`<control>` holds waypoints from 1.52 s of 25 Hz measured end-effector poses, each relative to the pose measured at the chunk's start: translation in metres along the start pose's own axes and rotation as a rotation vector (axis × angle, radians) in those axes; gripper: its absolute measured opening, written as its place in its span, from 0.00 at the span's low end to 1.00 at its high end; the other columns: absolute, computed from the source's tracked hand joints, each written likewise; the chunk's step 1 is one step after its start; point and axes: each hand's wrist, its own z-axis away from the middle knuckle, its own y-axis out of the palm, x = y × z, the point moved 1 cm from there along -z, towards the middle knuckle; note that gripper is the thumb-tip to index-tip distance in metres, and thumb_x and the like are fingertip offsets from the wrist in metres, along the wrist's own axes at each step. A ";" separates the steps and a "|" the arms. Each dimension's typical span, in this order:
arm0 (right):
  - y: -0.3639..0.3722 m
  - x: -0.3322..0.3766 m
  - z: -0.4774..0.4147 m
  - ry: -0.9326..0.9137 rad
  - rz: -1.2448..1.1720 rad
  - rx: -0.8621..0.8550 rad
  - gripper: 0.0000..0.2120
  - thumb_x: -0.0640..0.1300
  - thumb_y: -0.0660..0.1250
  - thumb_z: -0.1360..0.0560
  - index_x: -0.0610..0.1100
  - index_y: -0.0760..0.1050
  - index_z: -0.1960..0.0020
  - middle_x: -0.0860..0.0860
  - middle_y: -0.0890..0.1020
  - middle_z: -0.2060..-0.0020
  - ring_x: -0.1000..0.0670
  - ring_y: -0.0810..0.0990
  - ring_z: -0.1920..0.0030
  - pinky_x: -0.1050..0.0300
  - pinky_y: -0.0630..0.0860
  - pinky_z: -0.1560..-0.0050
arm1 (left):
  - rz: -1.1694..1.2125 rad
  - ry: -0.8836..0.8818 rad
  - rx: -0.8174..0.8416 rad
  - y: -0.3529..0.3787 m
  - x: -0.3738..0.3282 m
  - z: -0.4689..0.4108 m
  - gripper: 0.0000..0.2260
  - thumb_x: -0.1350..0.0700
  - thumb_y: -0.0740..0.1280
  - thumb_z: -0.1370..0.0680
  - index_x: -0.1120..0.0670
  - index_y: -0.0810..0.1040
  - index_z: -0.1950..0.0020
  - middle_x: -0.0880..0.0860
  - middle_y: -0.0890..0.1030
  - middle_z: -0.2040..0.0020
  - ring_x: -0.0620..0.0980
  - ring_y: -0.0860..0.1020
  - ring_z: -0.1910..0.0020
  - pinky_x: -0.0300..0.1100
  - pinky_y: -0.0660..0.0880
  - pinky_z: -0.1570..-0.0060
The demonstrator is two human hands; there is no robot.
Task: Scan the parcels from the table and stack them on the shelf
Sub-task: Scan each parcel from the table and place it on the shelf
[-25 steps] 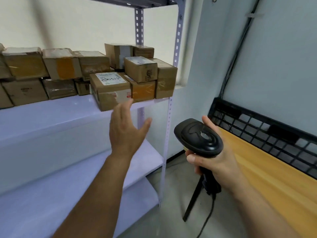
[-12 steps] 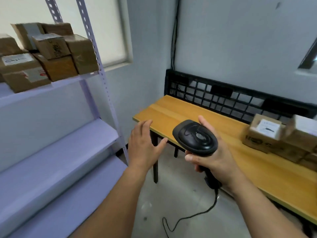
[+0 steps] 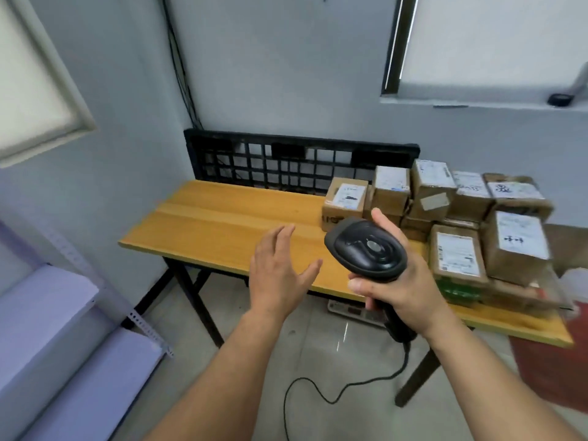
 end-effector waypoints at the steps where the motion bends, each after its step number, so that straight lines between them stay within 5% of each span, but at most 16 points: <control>1: -0.016 -0.003 0.007 0.013 -0.001 -0.049 0.49 0.44 0.83 0.40 0.68 0.61 0.30 0.52 0.81 0.41 0.50 0.85 0.57 0.55 0.81 0.68 | 0.009 0.040 0.025 0.012 -0.014 -0.002 0.33 0.41 0.69 0.26 0.50 0.62 0.25 0.49 0.64 0.29 0.48 0.62 0.30 0.43 0.62 0.32; 5: -0.070 -0.015 0.033 0.067 0.014 -0.206 0.51 0.42 0.84 0.42 0.68 0.61 0.30 0.47 0.80 0.42 0.56 0.82 0.66 0.58 0.79 0.69 | 0.070 0.132 0.136 0.056 -0.060 -0.005 0.32 0.41 0.68 0.25 0.50 0.62 0.25 0.48 0.64 0.28 0.47 0.62 0.30 0.42 0.61 0.32; 9: -0.122 -0.028 0.047 0.107 0.016 -0.380 0.48 0.39 0.80 0.41 0.66 0.62 0.31 0.41 0.82 0.49 0.45 0.79 0.74 0.53 0.77 0.74 | 0.121 0.183 0.243 0.100 -0.100 -0.013 0.31 0.41 0.66 0.24 0.49 0.61 0.25 0.47 0.64 0.28 0.45 0.61 0.29 0.41 0.61 0.32; 13: -0.174 -0.043 0.049 0.140 0.056 -0.522 0.48 0.34 0.80 0.38 0.72 0.63 0.34 0.40 0.82 0.52 0.42 0.77 0.75 0.52 0.76 0.74 | 0.165 0.237 0.333 0.139 -0.138 -0.031 0.30 0.41 0.65 0.23 0.49 0.60 0.24 0.47 0.63 0.28 0.45 0.62 0.29 0.44 0.64 0.31; 17: -0.228 -0.057 0.044 0.217 0.095 -0.644 0.48 0.29 0.76 0.35 0.67 0.61 0.29 0.41 0.85 0.57 0.43 0.76 0.75 0.52 0.76 0.72 | 0.238 0.259 0.448 0.187 -0.178 -0.059 0.28 0.41 0.62 0.21 0.48 0.60 0.24 0.47 0.64 0.27 0.45 0.62 0.29 0.43 0.65 0.32; 26: -0.310 -0.109 0.010 0.406 0.064 -0.737 0.50 0.29 0.77 0.34 0.64 0.59 0.26 0.45 0.85 0.65 0.43 0.75 0.76 0.56 0.72 0.75 | 0.326 0.172 0.806 0.303 -0.243 -0.104 0.28 0.42 0.57 0.19 0.50 0.54 0.21 0.51 0.61 0.24 0.50 0.64 0.27 0.48 0.65 0.30; 30: -0.320 -0.133 -0.003 0.477 0.018 -0.714 0.50 0.30 0.77 0.34 0.64 0.58 0.26 0.50 0.84 0.67 0.43 0.76 0.76 0.55 0.72 0.74 | 0.318 0.113 0.933 0.338 -0.249 -0.108 0.23 0.42 0.56 0.19 0.48 0.63 0.25 0.52 0.67 0.28 0.51 0.68 0.31 0.47 0.67 0.35; 34: -0.325 -0.136 0.001 0.494 -0.017 -0.676 0.51 0.31 0.77 0.33 0.61 0.55 0.23 0.50 0.84 0.61 0.44 0.76 0.75 0.55 0.72 0.75 | 0.406 0.120 0.950 0.348 -0.246 -0.096 0.21 0.41 0.57 0.19 0.45 0.67 0.28 0.48 0.73 0.32 0.50 0.70 0.33 0.50 0.69 0.34; 38: -0.324 -0.120 0.016 0.444 -0.017 -0.631 0.51 0.30 0.76 0.33 0.60 0.55 0.23 0.52 0.85 0.63 0.45 0.76 0.76 0.55 0.73 0.76 | 0.682 0.003 0.950 0.317 -0.255 -0.071 0.25 0.47 0.61 0.19 0.43 0.57 0.24 0.46 0.71 0.30 0.47 0.71 0.32 0.52 0.70 0.33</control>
